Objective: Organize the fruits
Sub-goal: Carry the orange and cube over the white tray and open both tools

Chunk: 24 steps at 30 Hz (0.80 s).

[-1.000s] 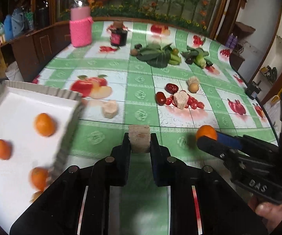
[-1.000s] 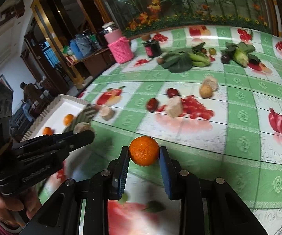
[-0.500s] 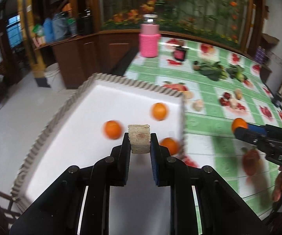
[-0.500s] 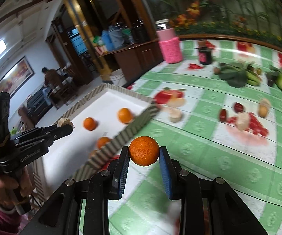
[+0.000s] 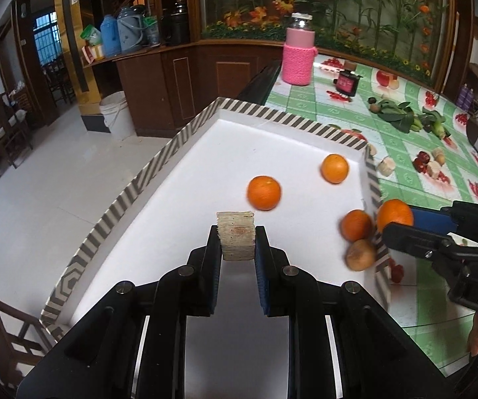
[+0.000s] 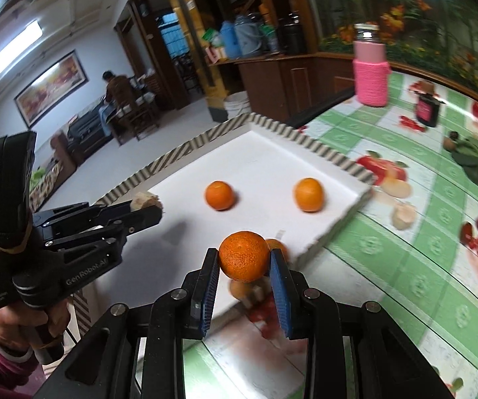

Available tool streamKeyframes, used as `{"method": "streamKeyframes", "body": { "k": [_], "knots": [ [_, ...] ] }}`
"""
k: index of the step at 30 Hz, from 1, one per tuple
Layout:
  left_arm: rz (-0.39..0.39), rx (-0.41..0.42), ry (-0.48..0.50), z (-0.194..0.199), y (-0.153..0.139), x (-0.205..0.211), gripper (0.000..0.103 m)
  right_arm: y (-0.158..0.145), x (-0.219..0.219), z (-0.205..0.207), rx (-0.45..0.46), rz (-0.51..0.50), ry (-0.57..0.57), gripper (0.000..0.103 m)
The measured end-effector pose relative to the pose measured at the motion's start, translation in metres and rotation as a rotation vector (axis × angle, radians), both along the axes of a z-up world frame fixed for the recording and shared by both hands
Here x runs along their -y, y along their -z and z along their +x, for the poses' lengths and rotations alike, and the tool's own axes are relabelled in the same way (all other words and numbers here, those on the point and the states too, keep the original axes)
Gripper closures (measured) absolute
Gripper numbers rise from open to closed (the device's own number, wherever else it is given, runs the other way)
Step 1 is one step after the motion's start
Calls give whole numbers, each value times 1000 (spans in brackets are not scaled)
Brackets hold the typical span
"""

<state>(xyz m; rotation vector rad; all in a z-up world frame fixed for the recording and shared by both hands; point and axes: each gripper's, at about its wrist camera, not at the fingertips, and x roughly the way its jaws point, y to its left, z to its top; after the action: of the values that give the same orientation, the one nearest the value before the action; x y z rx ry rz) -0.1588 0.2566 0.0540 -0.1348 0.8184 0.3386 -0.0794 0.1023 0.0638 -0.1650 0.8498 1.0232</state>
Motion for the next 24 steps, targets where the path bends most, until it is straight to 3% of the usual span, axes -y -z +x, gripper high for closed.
{"method": "streamKeyframes", "body": {
  "k": [19, 21, 24],
  "knots": [
    [-5, -42, -52, 3, 12, -20, 85, 29, -68, 1, 39, -165, -83, 73],
    [7, -47, -60, 3, 12, -20, 82, 31, -71, 2, 48, -180, -79, 73],
    [11, -44, -77, 2, 11, -20, 57, 29, -68, 0, 61, -185, -91, 72]
  ]
}}
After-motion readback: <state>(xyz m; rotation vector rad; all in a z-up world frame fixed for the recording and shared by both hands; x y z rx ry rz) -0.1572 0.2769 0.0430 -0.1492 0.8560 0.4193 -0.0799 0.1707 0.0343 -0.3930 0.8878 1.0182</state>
